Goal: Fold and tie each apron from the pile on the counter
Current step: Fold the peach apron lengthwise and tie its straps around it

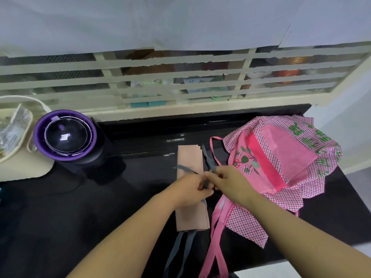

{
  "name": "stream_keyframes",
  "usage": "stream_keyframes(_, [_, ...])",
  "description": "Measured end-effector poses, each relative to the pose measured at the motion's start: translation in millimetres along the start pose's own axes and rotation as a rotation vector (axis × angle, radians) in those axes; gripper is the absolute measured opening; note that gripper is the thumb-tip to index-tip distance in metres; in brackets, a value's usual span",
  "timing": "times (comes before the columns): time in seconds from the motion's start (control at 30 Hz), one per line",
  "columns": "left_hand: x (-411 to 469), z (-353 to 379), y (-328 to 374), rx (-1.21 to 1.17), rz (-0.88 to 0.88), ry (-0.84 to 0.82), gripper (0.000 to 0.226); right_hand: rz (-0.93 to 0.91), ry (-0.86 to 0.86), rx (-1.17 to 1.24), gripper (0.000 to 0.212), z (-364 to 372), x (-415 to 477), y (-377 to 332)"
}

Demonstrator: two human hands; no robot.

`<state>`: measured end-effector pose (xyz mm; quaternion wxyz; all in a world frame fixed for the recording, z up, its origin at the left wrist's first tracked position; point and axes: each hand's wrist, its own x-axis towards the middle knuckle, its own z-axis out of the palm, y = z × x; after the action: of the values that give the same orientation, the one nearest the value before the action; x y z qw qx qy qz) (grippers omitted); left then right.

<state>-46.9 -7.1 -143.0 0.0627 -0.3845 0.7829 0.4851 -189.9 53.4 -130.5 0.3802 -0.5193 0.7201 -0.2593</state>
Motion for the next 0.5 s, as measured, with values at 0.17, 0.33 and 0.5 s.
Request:
stream_keyframes(0.17, [-4, -7, 4, -0.011, -0.046, -0.016, 0.034, -0.002, -0.186, 0.222, 0.027, -10, 16, -27])
stream_keyframes(0.33, [-10, -7, 5, 0.057, -0.004, -0.031, 0.031, 0.142, -0.42, 0.192, 0.044, -5, 22, -21])
stream_keyframes(0.5, [-19, -6, -9, -0.048, -0.006, 0.11, 0.023, 0.08, -0.474, 0.015, 0.025, -4, 21, -13])
